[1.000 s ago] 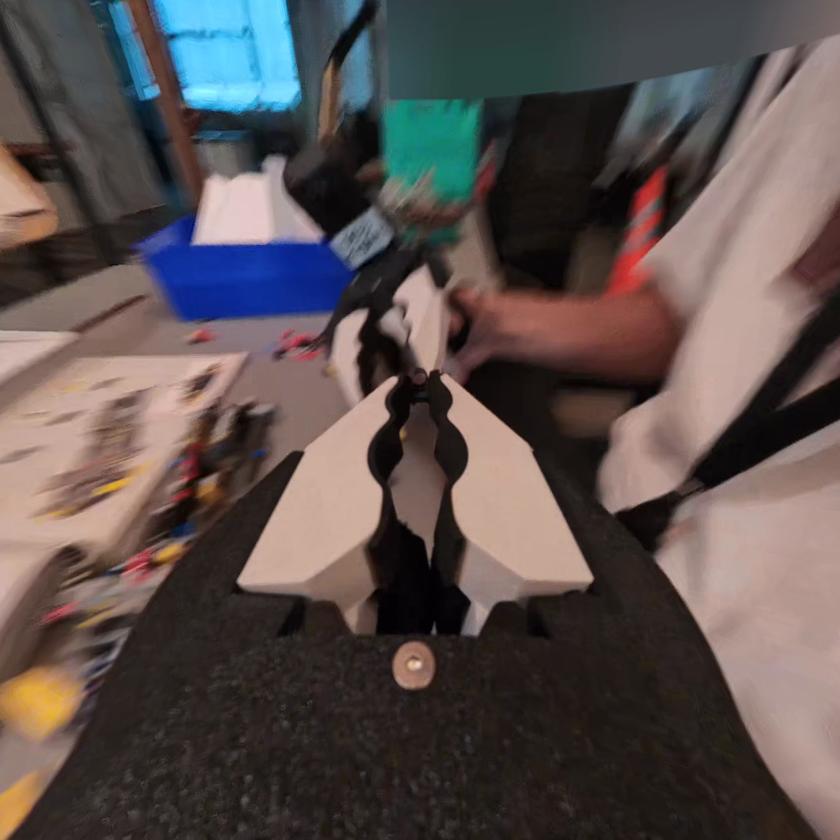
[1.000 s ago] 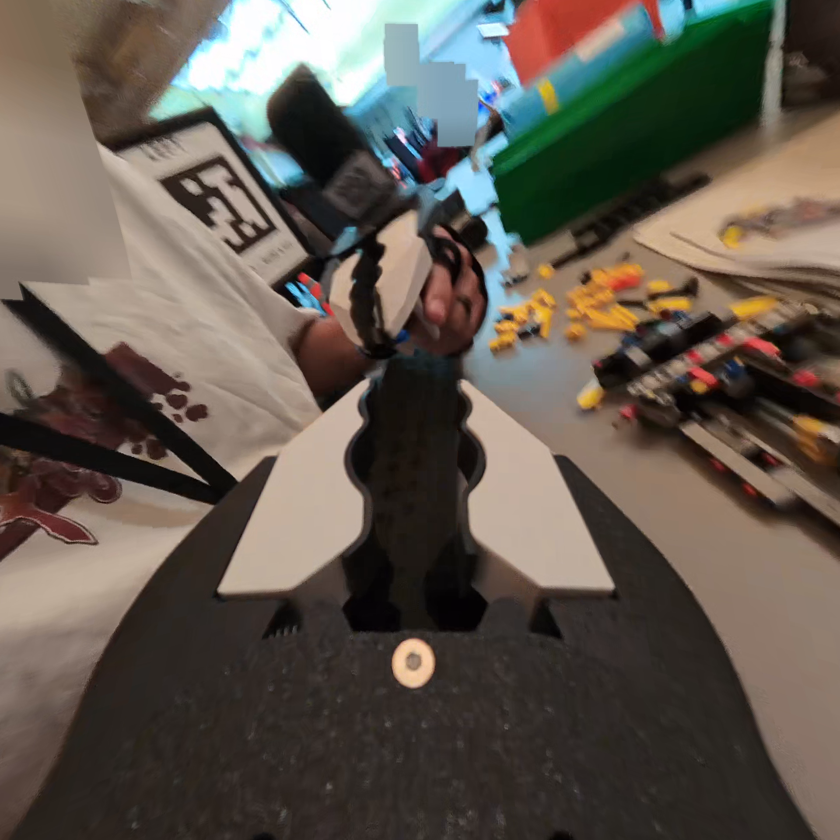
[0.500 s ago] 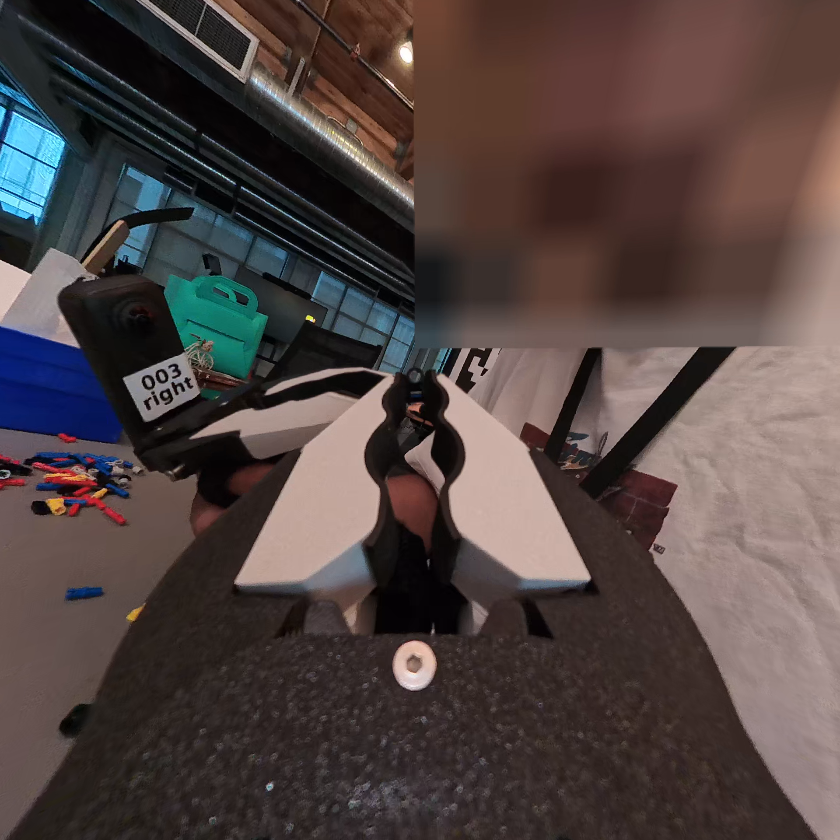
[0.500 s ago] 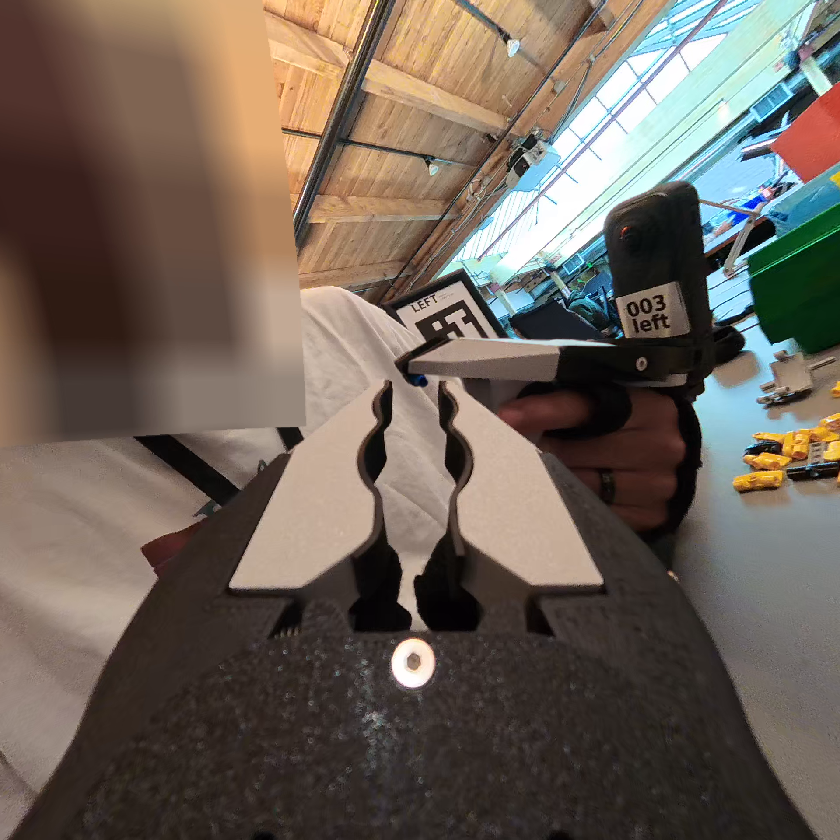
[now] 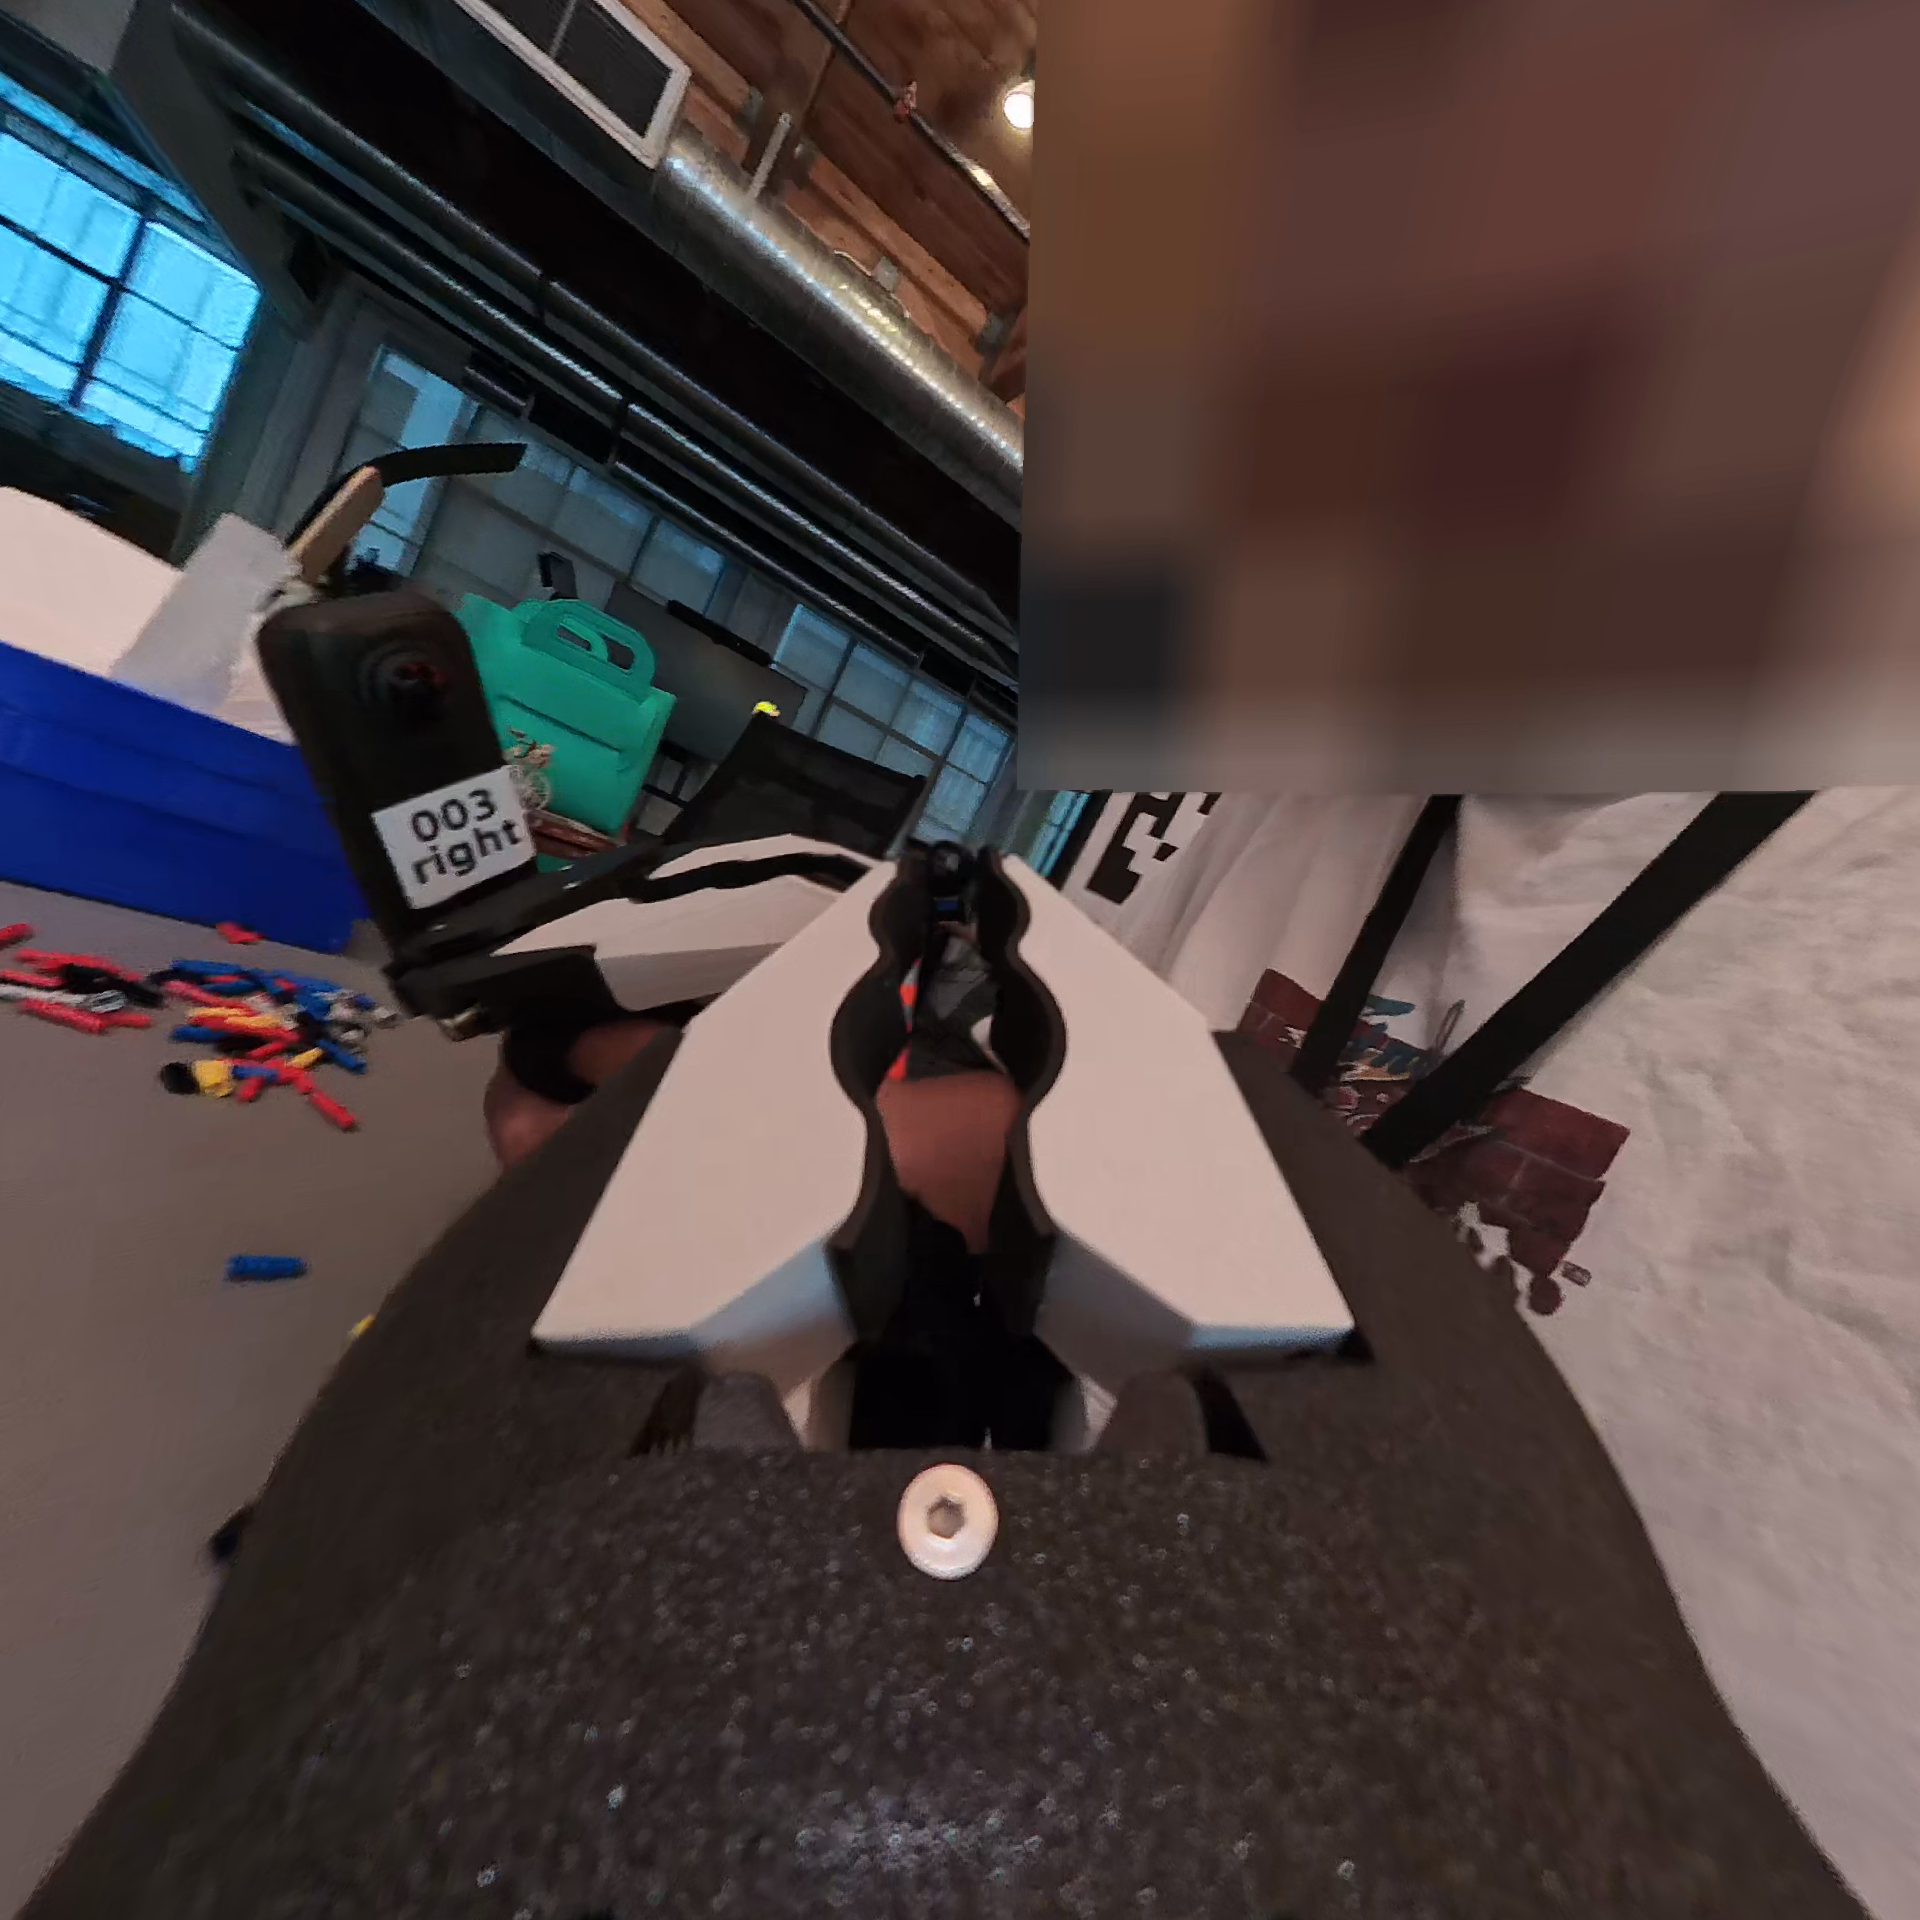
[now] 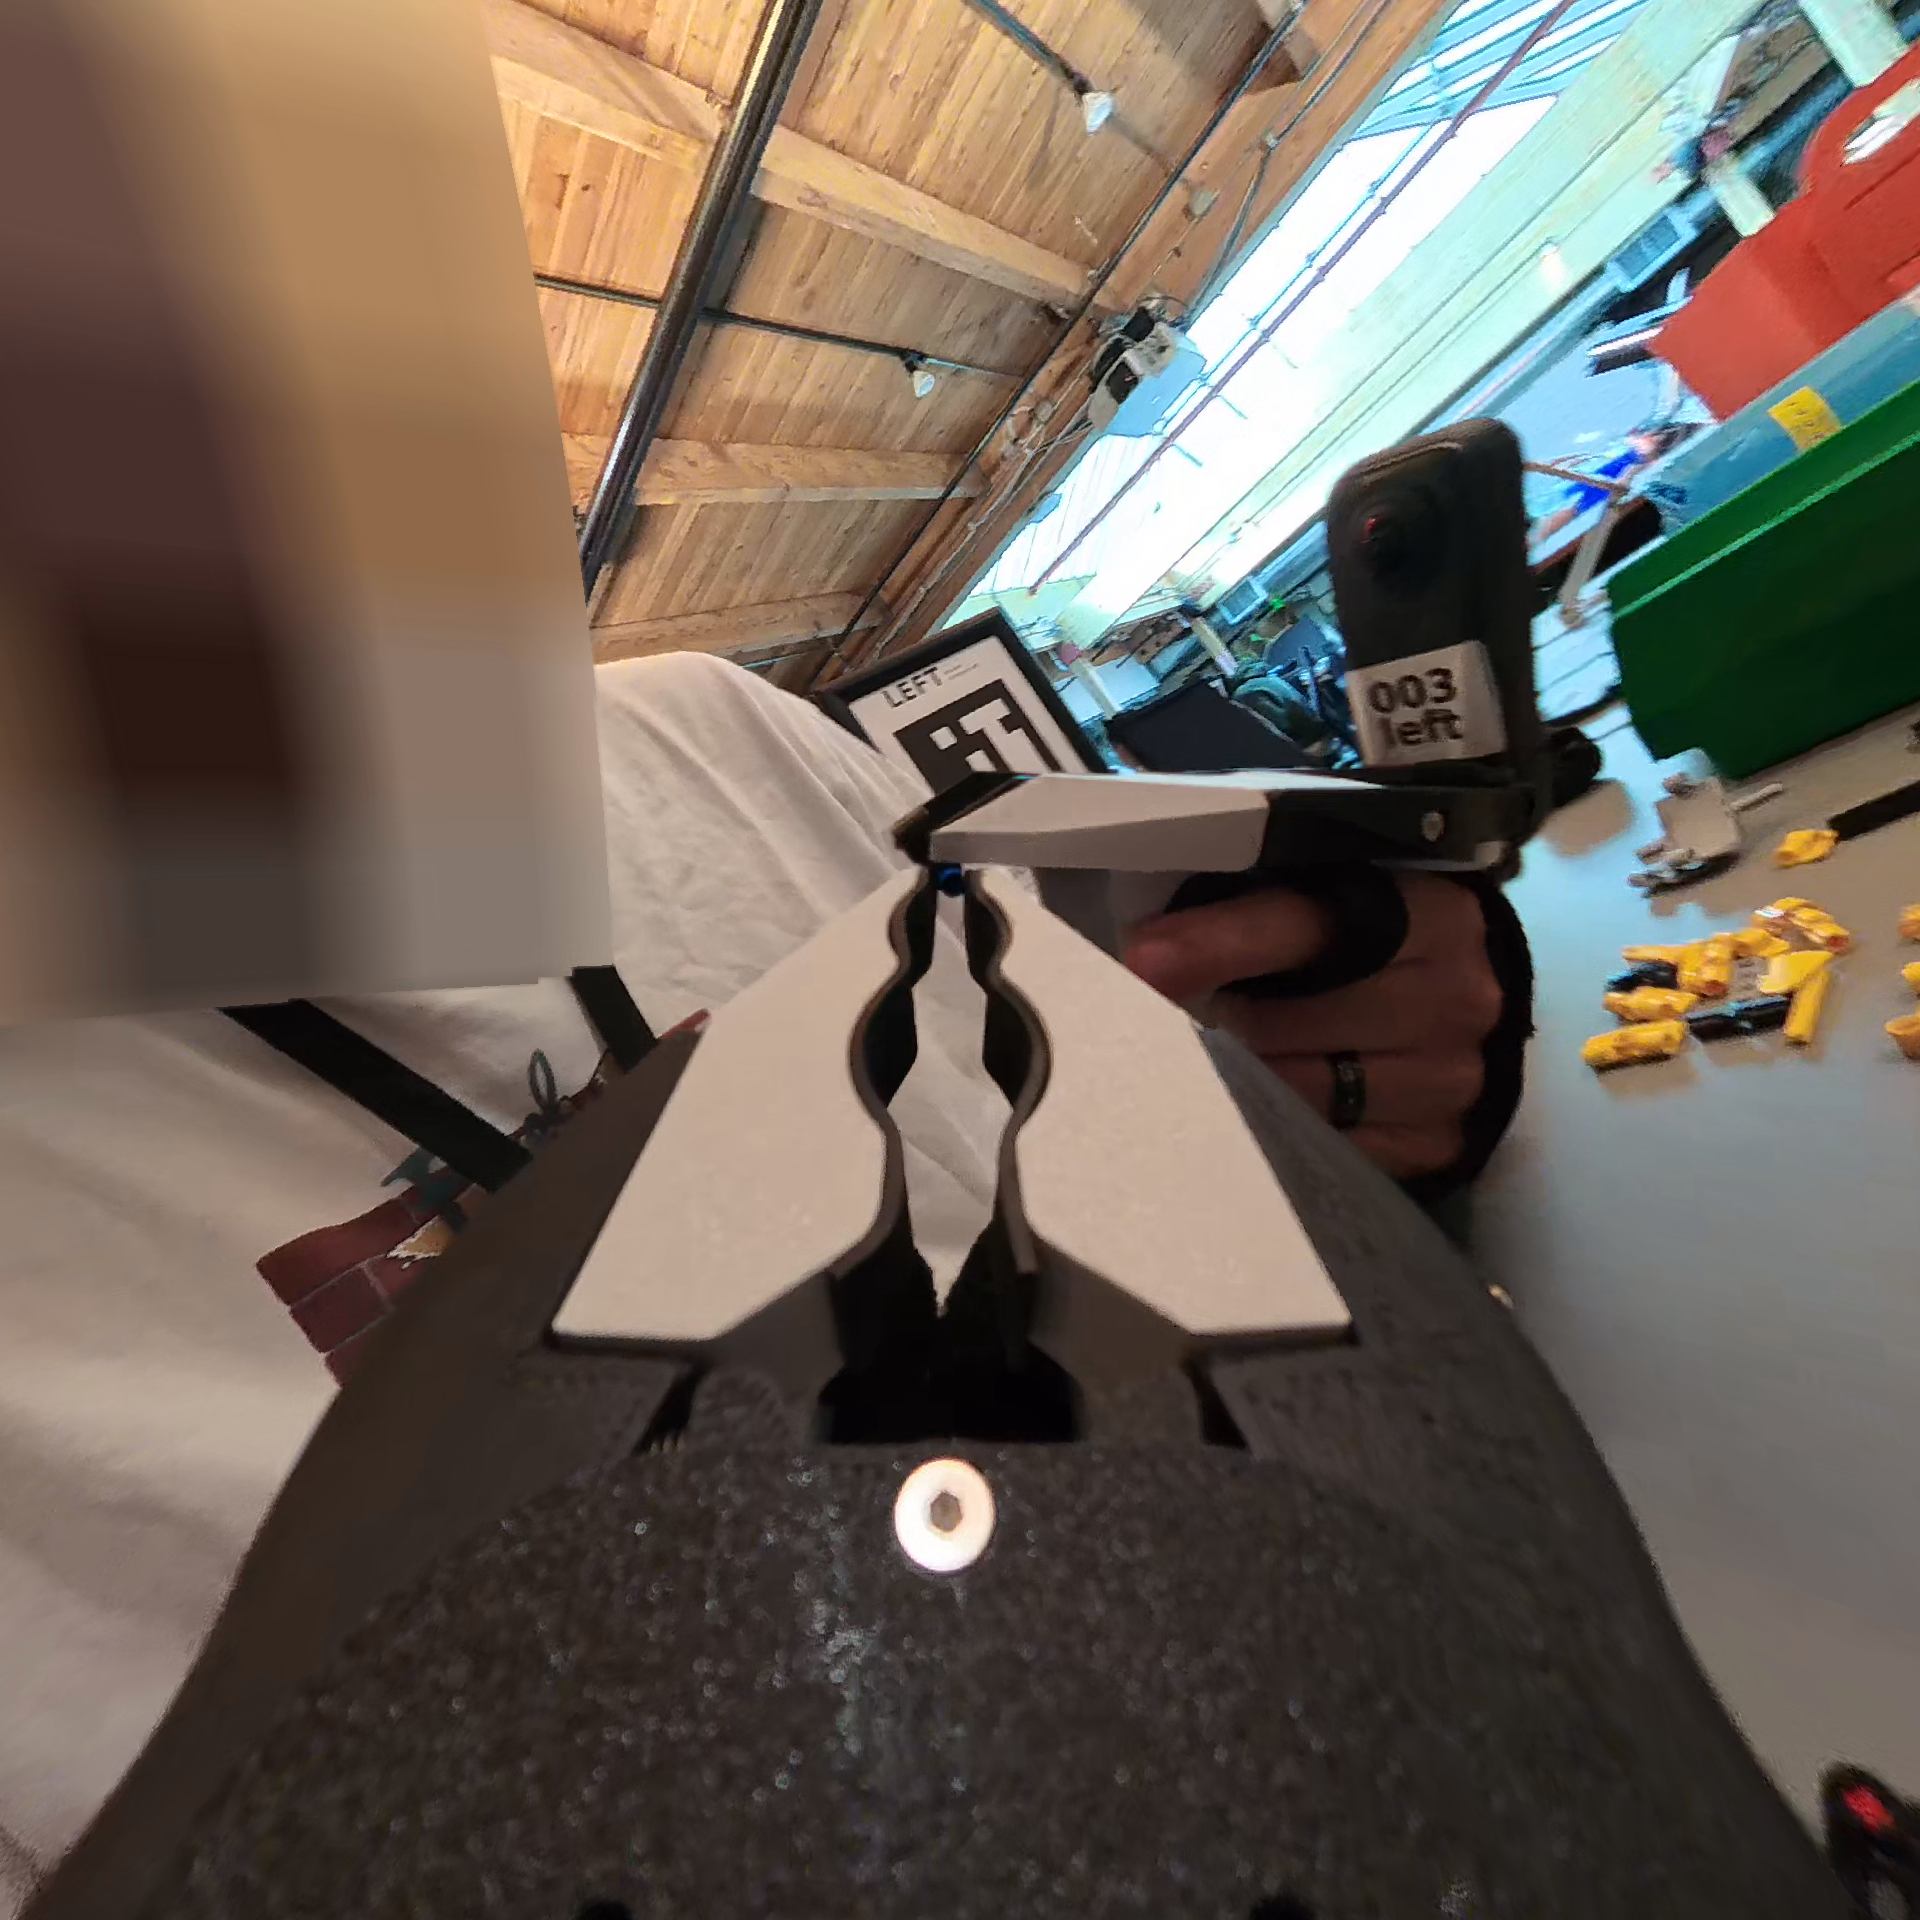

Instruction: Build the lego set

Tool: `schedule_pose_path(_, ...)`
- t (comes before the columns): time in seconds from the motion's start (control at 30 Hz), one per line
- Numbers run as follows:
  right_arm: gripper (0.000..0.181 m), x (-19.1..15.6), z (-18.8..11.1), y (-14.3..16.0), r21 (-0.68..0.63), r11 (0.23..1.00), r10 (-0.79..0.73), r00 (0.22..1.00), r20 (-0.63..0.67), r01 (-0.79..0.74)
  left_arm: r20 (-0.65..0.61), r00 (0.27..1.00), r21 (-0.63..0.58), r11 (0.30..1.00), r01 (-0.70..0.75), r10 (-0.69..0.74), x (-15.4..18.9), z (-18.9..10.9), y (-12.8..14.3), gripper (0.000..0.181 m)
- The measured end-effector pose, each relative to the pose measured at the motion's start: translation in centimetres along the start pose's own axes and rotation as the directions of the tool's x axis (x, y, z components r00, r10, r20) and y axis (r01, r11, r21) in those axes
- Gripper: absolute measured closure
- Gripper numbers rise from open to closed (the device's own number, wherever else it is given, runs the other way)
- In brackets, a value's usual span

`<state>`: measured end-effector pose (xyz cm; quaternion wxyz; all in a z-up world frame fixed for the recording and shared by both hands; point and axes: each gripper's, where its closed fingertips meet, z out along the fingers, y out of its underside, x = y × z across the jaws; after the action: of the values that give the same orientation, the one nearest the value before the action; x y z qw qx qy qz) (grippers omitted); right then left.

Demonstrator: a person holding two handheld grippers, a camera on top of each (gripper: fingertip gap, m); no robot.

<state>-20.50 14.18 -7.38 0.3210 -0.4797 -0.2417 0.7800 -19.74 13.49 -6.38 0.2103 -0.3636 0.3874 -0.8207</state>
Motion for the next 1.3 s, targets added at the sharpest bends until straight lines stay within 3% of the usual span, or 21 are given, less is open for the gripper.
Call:
schedule_pose_path(0.13,0.178,2.0,-1.3,-0.3,0.026,0.999,0.029,0.993,-0.115,-0.026,0.178,0.980,-0.058,0.996,-0.075,0.084,-2.4,-1.2,0.3,0.171)
schedule_pose_path(0.33,0.179,3.9,-2.7,-0.6,0.046,0.999,0.035,0.970,-0.241,-0.025,0.383,0.881,-0.201,0.956,-0.214,0.278,-5.0,-2.9,0.9,0.168)
schedule_pose_path(0.37,0.179,4.2,-2.9,-0.6,0.047,0.999,0.038,0.965,-0.258,-0.027,0.388,0.872,-0.217,0.949,-0.228,0.298,-5.0,-3.0,1.0,0.175)
schedule_pose_path(0.53,0.178,5.3,-3.6,-0.3,0.016,1.000,0.008,0.937,-0.350,-0.002,0.437,0.821,-0.293,0.921,-0.255,0.367,-6.0,-3.5,1.6,0.176)
schedule_pose_path(0.87,0.178,5.9,-3.9,0.0,0.003,1.000,0.018,0.925,-0.380,-0.018,0.469,0.771,-0.365,0.889,-0.275,0.431,-6.7,-4.0,2.2,0.175)
schedule_pose_path(1.17,0.178,6.3,-4.1,-0.3,0.016,1.000,0.011,0.918,-0.396,-0.005,0.498,0.786,-0.328,0.919,-0.220,0.366,-7.2,-4.2,2.1,0.175)
schedule_pose_path(1.3,0.173,6.5,-4.4,-0.9,-0.033,0.985,-0.165,0.873,-0.459,0.169,0.511,0.818,-0.241,0.957,-0.159,0.265,-7.3,-4.4,1.3,0.176)
